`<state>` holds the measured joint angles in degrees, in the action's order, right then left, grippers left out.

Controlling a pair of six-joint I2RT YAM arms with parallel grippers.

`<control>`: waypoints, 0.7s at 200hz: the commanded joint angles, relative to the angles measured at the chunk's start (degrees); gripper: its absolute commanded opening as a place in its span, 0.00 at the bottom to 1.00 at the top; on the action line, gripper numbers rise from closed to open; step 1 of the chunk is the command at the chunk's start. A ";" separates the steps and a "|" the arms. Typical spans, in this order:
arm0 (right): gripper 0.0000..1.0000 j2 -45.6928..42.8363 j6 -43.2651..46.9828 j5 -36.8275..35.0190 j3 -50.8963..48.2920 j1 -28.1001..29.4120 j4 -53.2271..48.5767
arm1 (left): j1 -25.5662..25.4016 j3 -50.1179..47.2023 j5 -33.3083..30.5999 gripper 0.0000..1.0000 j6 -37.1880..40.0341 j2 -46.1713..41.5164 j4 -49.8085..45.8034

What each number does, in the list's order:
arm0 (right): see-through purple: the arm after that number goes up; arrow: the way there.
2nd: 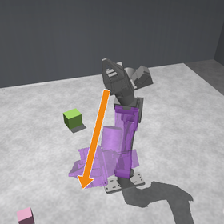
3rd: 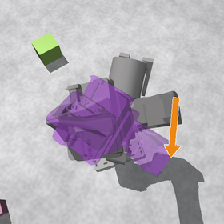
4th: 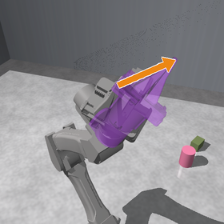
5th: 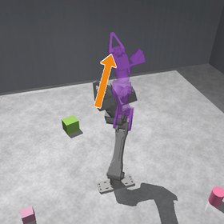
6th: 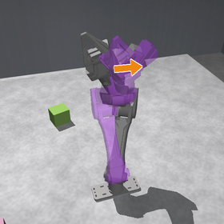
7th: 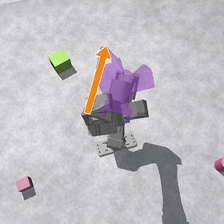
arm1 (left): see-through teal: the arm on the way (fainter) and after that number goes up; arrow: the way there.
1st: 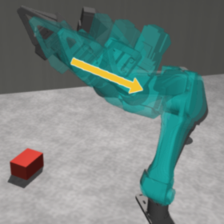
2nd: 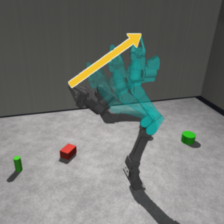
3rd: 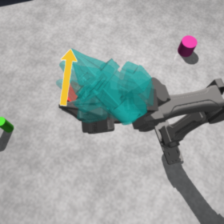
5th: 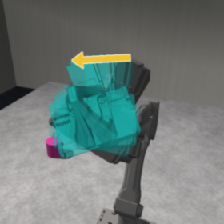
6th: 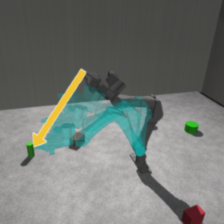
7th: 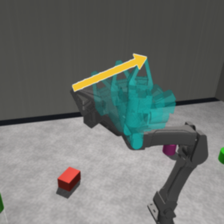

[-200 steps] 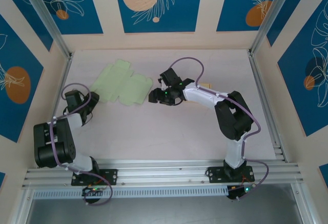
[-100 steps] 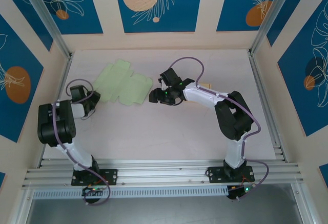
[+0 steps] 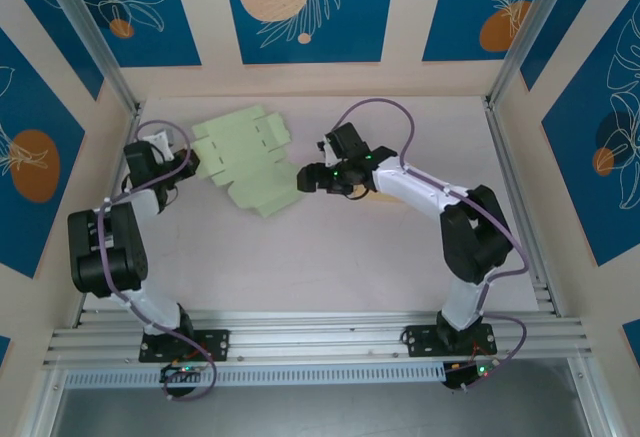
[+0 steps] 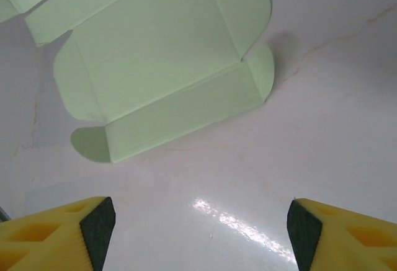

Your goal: Fold the paper box

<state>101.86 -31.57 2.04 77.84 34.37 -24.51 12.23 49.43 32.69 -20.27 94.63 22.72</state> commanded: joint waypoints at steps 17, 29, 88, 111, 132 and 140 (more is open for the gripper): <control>0.85 -6.11 5.55 1.68 -3.24 -3.92 -1.15 | -0.70 0.70 22.08 0.00 18.09 -5.05 -4.74; 0.89 -7.65 6.84 2.26 -4.66 -5.01 0.20 | -1.17 0.20 26.93 0.00 21.09 -6.21 -6.44; 0.99 -11.52 16.20 10.93 -8.54 -11.34 6.40 | -4.79 -0.84 42.18 0.00 37.76 -12.34 -17.50; 0.99 -11.35 20.20 14.20 -9.99 -12.82 7.62 | -5.70 0.14 45.96 0.00 41.74 -12.63 -20.52; 1.00 -12.28 22.40 15.35 -11.94 -13.61 7.99 | -6.23 3.15 47.76 0.00 48.79 -11.99 -29.60; 1.00 -13.09 22.68 16.41 -13.24 -13.95 8.87 | -6.25 4.58 48.61 0.00 51.62 -11.47 -33.21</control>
<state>91.53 -13.54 13.61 67.53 21.10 -17.28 6.72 49.78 74.19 19.46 82.94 1.17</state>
